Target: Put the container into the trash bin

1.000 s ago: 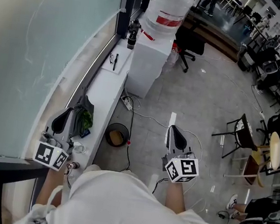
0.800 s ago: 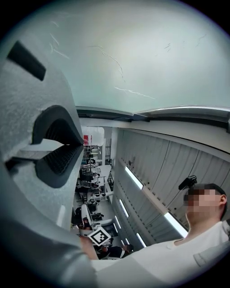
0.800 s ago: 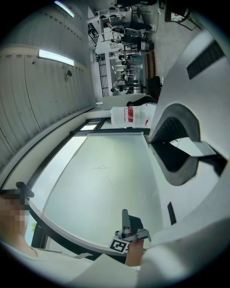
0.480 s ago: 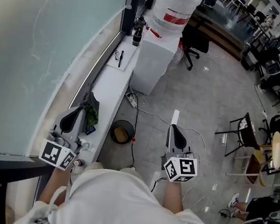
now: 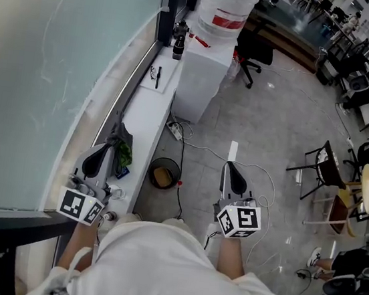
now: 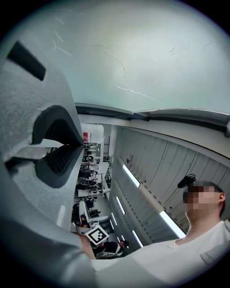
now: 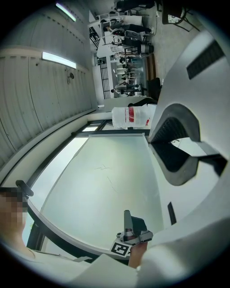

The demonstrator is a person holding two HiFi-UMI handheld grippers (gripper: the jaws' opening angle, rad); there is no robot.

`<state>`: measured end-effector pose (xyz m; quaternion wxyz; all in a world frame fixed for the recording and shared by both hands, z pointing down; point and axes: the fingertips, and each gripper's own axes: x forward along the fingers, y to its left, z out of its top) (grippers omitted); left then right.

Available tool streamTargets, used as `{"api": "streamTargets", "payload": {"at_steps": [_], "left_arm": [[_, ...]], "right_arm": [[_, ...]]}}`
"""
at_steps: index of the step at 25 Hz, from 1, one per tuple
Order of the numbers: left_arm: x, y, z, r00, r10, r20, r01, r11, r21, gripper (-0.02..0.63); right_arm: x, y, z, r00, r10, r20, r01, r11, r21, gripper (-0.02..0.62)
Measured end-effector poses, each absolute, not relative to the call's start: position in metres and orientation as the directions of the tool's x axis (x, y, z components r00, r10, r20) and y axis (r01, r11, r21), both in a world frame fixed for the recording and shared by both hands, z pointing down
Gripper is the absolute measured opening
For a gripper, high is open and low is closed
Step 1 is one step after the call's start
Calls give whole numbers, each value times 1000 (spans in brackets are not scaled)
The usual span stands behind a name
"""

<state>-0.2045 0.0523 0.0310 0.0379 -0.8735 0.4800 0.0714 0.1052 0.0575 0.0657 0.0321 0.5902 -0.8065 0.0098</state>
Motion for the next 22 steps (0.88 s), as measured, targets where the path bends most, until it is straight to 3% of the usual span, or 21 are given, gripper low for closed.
{"api": "streamTargets", "payload": {"at_steps": [22], "left_arm": [[-156, 47, 35, 563, -811, -157, -819, -573, 25, 17]], "right_arm": [[142, 72, 59, -271, -960, 76, -956, 278, 97, 0]]}}
